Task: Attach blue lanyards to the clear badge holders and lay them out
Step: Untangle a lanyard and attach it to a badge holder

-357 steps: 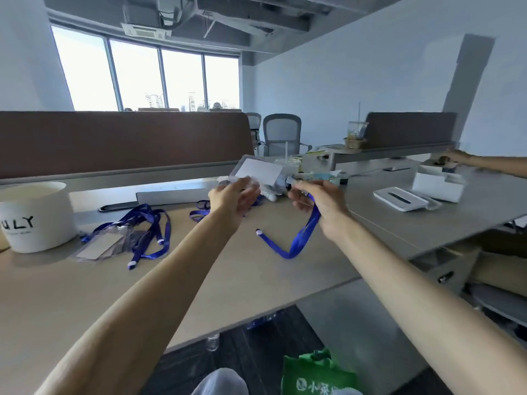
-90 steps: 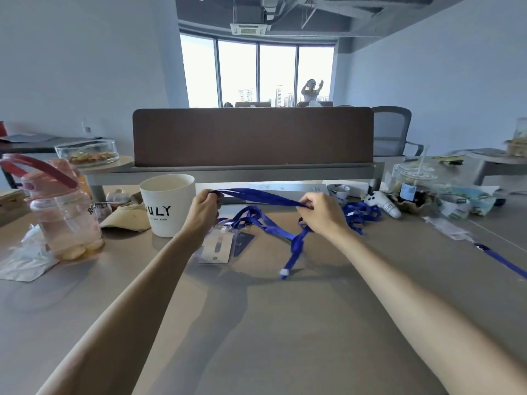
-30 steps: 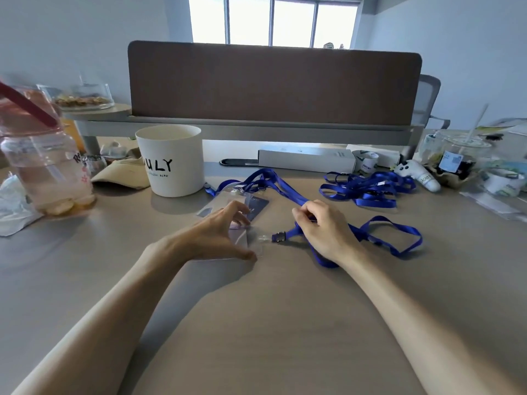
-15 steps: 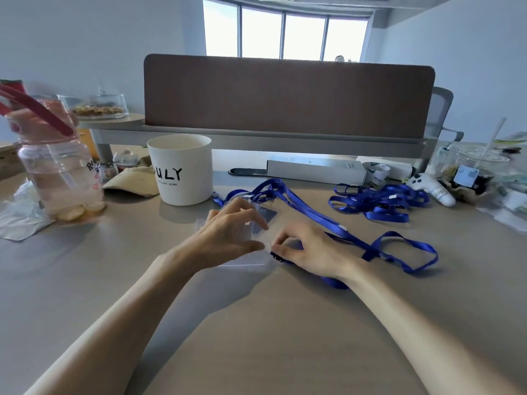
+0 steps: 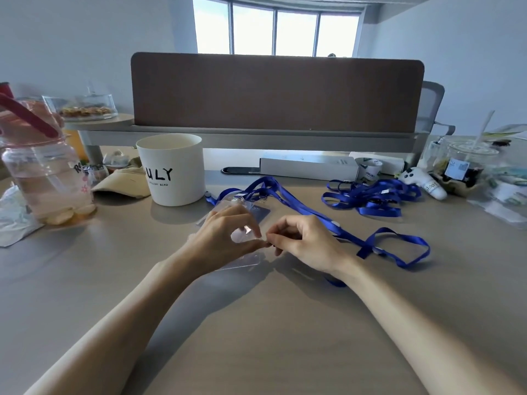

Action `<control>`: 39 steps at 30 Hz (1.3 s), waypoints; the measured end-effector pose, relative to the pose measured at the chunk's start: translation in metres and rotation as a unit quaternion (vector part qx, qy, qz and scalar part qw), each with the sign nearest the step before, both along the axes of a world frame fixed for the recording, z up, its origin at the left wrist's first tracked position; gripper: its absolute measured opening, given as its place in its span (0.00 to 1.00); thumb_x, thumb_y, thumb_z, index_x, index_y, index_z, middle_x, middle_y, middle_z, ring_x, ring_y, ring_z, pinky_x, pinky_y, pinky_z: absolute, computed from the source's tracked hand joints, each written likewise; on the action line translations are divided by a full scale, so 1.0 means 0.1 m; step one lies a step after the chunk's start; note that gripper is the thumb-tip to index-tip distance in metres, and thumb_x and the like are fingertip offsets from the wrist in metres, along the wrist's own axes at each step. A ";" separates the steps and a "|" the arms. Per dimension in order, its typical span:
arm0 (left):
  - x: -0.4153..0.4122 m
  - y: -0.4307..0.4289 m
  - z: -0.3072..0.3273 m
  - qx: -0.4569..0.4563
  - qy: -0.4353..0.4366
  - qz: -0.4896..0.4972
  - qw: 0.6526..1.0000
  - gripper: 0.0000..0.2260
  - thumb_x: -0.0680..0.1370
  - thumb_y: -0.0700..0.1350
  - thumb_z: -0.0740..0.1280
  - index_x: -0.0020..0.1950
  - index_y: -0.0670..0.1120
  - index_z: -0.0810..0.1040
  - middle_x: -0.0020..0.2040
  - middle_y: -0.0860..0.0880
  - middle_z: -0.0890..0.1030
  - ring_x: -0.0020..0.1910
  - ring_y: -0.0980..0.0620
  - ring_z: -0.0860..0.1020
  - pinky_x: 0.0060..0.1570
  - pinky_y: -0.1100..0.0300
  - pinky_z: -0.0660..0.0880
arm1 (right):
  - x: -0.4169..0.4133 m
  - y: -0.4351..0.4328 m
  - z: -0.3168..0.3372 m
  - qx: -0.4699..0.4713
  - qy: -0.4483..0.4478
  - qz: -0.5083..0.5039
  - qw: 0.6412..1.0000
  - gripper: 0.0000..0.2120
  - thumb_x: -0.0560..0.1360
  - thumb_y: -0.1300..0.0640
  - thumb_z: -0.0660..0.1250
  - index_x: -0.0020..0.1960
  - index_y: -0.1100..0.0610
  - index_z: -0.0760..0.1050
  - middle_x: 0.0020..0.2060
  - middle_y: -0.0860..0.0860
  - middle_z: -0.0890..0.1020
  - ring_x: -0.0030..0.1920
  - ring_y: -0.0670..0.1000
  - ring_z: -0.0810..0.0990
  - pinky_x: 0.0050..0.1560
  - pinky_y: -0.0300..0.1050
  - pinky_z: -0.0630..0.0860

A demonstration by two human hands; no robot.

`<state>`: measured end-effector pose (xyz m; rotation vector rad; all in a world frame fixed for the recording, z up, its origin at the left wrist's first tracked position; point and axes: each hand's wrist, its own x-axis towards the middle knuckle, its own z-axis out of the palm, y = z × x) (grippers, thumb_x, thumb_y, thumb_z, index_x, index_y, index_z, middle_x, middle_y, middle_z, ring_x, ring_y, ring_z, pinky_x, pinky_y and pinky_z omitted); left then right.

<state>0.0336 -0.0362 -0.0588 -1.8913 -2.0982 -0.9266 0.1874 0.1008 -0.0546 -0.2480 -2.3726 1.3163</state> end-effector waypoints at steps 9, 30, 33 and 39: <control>-0.06 -0.05 0.00 -0.050 -0.038 -0.017 0.998 0.19 0.73 0.57 0.67 0.62 0.55 0.75 0.63 0.57 0.73 0.61 0.59 0.71 0.60 0.64 0.70 | 0.05 0.01 0.06 -0.005 -0.005 0.016 1.000 0.05 0.72 0.64 0.74 0.46 0.57 0.82 0.39 0.46 0.84 0.39 0.43 0.80 0.44 0.36 0.77; 0.09 -0.15 0.17 0.018 0.063 0.018 0.998 0.18 0.76 0.66 0.56 0.56 0.56 0.73 0.48 0.60 0.76 0.44 0.57 0.74 0.39 0.56 0.76 | 0.05 -0.04 0.15 -0.136 0.058 -0.084 0.985 0.09 0.71 0.62 0.75 0.50 0.60 0.79 0.42 0.55 0.86 0.37 0.53 0.85 0.37 0.45 0.80; 0.13 -0.11 0.15 0.031 0.053 0.011 0.998 0.18 0.78 0.63 0.53 0.57 0.54 0.74 0.48 0.57 0.78 0.42 0.56 0.75 0.37 0.56 0.76 | 0.06 -0.05 0.15 -0.137 0.058 -0.100 0.984 0.10 0.71 0.63 0.76 0.51 0.60 0.80 0.41 0.55 0.86 0.37 0.52 0.84 0.36 0.45 0.79; 0.23 -0.09 0.14 0.010 0.035 0.029 0.999 0.14 0.78 0.55 0.58 0.61 0.54 0.74 0.47 0.55 0.82 0.36 0.61 0.76 0.35 0.66 0.75 | 0.08 -0.06 0.17 -0.139 0.039 -0.062 0.988 0.08 0.72 0.64 0.74 0.51 0.61 0.80 0.41 0.54 0.87 0.41 0.53 0.86 0.40 0.43 0.81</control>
